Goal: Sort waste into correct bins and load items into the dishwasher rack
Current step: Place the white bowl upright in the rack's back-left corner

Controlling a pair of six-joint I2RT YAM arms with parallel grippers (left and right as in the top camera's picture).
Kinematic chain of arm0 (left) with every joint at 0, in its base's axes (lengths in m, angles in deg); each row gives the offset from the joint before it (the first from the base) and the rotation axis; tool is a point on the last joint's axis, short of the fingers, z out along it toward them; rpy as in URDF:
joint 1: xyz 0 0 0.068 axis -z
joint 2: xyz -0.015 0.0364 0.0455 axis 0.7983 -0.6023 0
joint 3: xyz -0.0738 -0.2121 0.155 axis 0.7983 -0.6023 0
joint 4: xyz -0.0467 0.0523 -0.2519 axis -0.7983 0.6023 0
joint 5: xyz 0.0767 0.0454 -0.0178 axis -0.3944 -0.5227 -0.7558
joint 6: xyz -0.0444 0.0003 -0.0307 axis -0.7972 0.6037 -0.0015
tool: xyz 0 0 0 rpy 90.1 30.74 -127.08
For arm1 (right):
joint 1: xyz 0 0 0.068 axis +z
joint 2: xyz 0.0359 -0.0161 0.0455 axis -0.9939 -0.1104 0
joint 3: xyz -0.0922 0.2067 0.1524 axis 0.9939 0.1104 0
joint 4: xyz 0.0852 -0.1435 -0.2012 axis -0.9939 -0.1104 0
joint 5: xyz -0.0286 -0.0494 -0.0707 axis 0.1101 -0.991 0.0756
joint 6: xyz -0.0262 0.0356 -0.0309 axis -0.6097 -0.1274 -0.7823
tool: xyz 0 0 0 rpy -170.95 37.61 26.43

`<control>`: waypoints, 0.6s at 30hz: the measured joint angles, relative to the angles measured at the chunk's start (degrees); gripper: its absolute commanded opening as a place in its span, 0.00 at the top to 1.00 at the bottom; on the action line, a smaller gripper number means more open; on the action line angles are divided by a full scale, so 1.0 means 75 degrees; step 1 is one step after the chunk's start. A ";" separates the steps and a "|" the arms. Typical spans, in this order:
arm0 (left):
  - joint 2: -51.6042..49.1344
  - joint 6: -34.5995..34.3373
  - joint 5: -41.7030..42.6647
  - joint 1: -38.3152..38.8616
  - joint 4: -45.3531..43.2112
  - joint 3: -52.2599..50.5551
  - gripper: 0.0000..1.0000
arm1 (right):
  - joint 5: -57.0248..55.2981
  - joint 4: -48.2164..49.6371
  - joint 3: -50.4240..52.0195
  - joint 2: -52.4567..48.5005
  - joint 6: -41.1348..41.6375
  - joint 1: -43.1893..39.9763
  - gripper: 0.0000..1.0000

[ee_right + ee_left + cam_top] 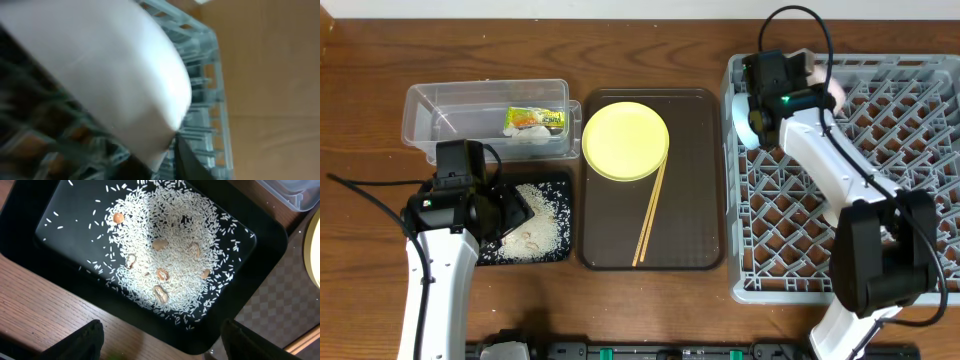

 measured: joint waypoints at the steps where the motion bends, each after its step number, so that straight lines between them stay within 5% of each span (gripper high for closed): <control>1: 0.0000 0.0000 0.0000 0.0000 0.0003 0.0000 0.22 | 0.0143 -0.0026 0.0003 0.0076 0.0029 0.0085 0.52; 6: 0.0000 0.0000 0.0000 0.0000 0.0003 0.0000 0.22 | 0.1125 -0.0338 0.0015 0.0886 0.0038 0.0434 0.35; 18: 0.0000 0.0000 0.0000 0.0000 0.0000 0.0000 0.22 | 0.7076 -0.0484 0.0009 0.2014 0.1207 0.1070 0.35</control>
